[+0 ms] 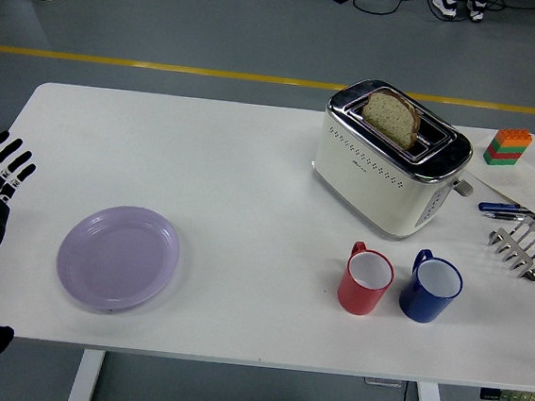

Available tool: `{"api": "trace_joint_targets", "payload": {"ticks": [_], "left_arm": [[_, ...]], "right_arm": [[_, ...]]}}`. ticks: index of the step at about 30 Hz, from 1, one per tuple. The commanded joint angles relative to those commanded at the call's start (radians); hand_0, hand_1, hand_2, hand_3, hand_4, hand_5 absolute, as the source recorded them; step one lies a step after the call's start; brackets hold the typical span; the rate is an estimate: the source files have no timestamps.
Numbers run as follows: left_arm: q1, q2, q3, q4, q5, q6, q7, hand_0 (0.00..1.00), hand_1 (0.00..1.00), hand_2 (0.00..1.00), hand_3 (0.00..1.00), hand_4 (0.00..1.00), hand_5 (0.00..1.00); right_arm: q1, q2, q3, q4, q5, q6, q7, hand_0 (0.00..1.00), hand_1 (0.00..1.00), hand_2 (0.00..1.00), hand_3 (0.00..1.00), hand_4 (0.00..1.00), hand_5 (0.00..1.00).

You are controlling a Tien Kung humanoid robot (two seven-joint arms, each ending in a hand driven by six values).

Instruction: Push plate across desktop,pick up the break from the machine,place the break in the plate

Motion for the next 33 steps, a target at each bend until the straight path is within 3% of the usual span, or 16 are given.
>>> {"api": "trace_joint_targets", "payload": {"ticks": [2,4,10,15,16,22,33], "left_arm": [[0.005,0.002,-0.005,0.021,0.0,0.029,-0.032,0.789,0.797,0.79,0.748,0.571,0.998],[0.01,0.007,-0.009,0.047,0.001,0.029,-0.065,0.808,0.818,0.798,0.748,0.57,0.998],[0.013,0.044,0.041,0.181,-0.117,-0.074,-0.229,0.802,0.813,0.805,0.744,0.572,0.998],[0.001,0.062,0.096,0.278,-0.168,-0.123,-0.262,0.802,0.813,0.805,0.744,0.572,0.998],[-0.005,0.066,0.112,0.3,-0.18,-0.127,-0.277,0.865,0.869,0.856,0.756,0.566,0.998],[-0.043,0.096,0.215,0.409,-0.192,-0.13,-0.335,0.881,0.88,0.884,0.789,0.564,0.998],[-0.087,0.114,0.322,0.475,-0.192,-0.152,-0.324,0.874,0.876,0.884,0.782,0.563,0.998]], "right_arm": [[-0.004,0.005,0.0,-0.001,0.004,0.002,-0.001,0.703,0.668,0.689,0.645,0.518,0.417],[-0.01,0.01,0.002,-0.001,0.01,0.004,-0.003,0.704,0.668,0.691,0.645,0.517,0.416],[-0.019,0.021,0.012,-0.001,0.016,0.007,-0.005,0.704,0.667,0.69,0.645,0.519,0.412],[-0.023,0.026,0.011,-0.003,0.018,0.007,-0.005,0.704,0.667,0.69,0.645,0.519,0.412],[-0.025,0.028,0.01,-0.003,0.019,0.006,-0.004,0.706,0.668,0.689,0.643,0.519,0.392],[-0.031,0.032,0.005,-0.004,0.021,0.007,-0.005,0.705,0.668,0.689,0.642,0.518,0.387],[-0.035,0.038,0.003,-0.005,0.02,0.01,-0.005,0.706,0.67,0.689,0.642,0.516,0.384]]}}
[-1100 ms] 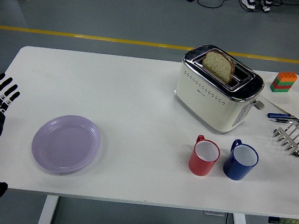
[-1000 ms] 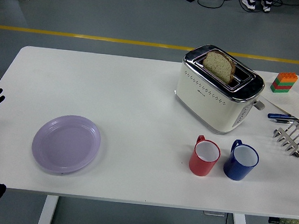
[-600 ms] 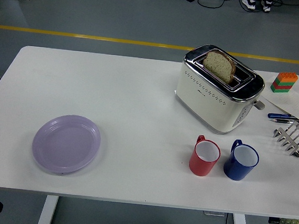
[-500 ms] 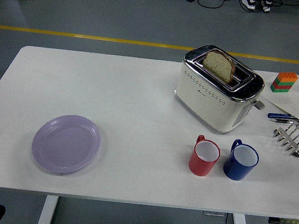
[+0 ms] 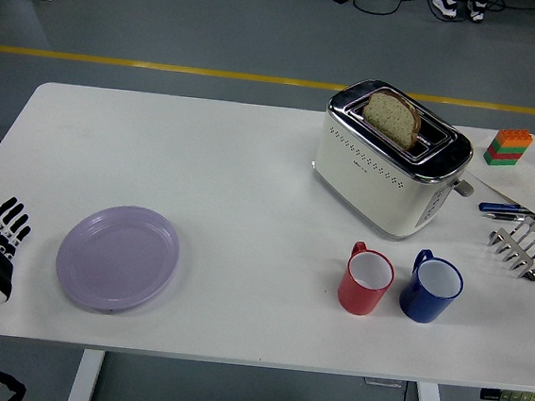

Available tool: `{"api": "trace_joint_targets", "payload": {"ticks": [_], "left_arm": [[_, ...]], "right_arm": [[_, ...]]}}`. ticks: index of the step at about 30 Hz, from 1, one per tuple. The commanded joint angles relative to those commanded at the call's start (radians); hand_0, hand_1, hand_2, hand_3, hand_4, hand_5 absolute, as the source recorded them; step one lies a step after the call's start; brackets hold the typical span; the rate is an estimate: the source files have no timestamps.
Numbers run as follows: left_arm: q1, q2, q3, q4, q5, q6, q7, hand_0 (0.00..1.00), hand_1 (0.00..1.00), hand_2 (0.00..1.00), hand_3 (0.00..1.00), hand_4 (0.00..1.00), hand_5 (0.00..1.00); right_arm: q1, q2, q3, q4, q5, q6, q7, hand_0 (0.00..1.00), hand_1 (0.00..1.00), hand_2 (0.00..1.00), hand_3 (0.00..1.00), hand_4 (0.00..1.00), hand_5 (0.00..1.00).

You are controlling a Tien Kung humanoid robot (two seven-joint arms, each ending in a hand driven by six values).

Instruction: Push plate across desktop,pick up the break from the machine,place the break in the plate

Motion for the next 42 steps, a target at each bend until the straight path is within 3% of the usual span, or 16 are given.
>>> {"api": "trace_joint_targets", "payload": {"ticks": [5,28,42], "left_arm": [[-0.022,-0.007,0.035,0.038,-0.01,-0.018,0.006,0.865,0.865,0.873,0.761,0.565,0.998],[-0.091,-0.024,0.148,0.081,-0.047,-0.049,0.027,0.847,0.846,0.845,0.749,0.56,0.998],[-0.119,-0.037,0.206,0.075,-0.076,-0.056,0.025,0.843,0.842,0.838,0.744,0.56,0.998]], "right_arm": [[-0.002,0.001,0.011,0.002,-0.003,0.0,0.0,0.705,0.669,0.689,0.641,0.517,0.385],[-0.003,0.008,0.014,0.002,-0.006,0.001,-0.003,0.705,0.669,0.689,0.639,0.518,0.387],[-0.001,0.008,0.012,0.001,-0.006,0.002,-0.002,0.705,0.669,0.688,0.639,0.518,0.387]]}}
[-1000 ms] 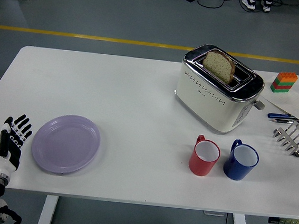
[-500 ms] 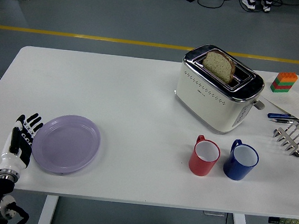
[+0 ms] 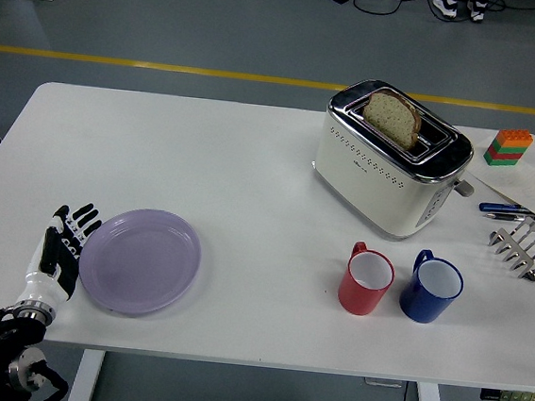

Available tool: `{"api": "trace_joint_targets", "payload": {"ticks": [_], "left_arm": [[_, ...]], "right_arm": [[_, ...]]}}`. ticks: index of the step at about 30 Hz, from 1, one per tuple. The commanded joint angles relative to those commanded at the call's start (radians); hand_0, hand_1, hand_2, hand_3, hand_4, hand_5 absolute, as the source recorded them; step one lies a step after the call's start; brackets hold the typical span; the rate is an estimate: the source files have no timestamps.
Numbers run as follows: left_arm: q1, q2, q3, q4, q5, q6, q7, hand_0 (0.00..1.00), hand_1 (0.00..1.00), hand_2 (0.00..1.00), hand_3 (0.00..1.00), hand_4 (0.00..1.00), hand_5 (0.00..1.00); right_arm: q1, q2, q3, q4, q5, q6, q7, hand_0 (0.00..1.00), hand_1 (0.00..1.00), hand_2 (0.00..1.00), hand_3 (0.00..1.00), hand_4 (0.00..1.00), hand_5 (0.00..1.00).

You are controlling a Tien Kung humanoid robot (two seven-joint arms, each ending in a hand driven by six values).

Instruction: Push plate across desktop,pick up the break from the machine,place the break in the plate

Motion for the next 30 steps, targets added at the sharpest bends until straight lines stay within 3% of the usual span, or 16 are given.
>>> {"api": "trace_joint_targets", "payload": {"ticks": [30], "left_arm": [[-0.055,-0.045,0.085,0.016,-0.075,-0.035,0.001,0.84,0.832,0.827,0.738,0.557,0.998]], "right_arm": [[0.005,0.004,-0.011,-0.005,0.0,0.002,0.0,0.705,0.667,0.688,0.638,0.519,0.388]]}}
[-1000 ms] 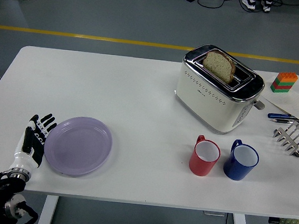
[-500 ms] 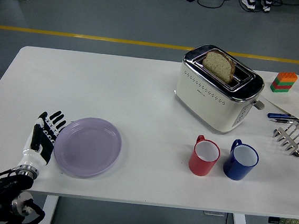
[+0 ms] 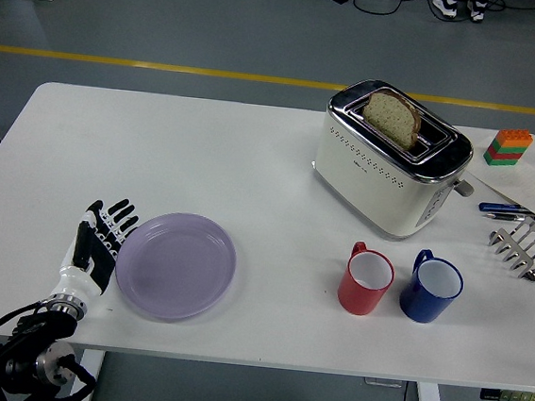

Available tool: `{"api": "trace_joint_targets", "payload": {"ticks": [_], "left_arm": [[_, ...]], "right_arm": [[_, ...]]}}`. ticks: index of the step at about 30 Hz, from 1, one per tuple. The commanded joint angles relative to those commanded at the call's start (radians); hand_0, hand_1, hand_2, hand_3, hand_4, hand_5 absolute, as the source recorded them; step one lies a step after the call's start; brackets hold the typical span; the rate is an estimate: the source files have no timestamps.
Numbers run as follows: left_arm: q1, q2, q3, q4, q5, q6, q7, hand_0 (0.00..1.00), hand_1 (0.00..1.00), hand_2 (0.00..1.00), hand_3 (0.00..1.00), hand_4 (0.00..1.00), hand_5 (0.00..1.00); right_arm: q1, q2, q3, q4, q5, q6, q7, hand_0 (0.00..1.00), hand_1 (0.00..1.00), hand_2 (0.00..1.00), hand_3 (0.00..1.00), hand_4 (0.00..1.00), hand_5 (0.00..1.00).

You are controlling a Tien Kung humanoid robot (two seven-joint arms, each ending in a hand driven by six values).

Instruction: Push plate across desktop,pick up the break from the machine,place the break in the plate

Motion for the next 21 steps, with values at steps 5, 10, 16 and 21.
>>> {"api": "trace_joint_targets", "payload": {"ticks": [5,10,16,21], "left_arm": [[-0.002,-0.003,0.022,0.013,-0.026,-0.006,-0.001,0.839,0.827,0.824,0.735,0.557,0.998],[-0.005,-0.013,0.022,0.01,-0.036,-0.011,0.0,0.838,0.826,0.822,0.735,0.552,0.998],[-0.022,-0.027,0.04,0.007,-0.058,-0.019,-0.002,0.837,0.824,0.821,0.734,0.553,0.998],[-0.032,-0.029,0.063,0.015,-0.078,-0.024,-0.003,0.831,0.823,0.819,0.733,0.554,0.998]], "right_arm": [[-0.002,0.002,-0.005,-0.003,0.0,0.0,0.0,0.705,0.667,0.688,0.637,0.518,0.388],[-0.002,0.002,-0.007,-0.002,0.0,0.001,-0.001,0.705,0.667,0.688,0.637,0.518,0.388],[0.001,0.003,-0.008,-0.002,-0.001,0.003,-0.003,0.705,0.667,0.688,0.637,0.518,0.388],[0.003,0.005,-0.01,-0.003,-0.001,0.005,-0.004,0.705,0.667,0.688,0.637,0.518,0.388]]}}
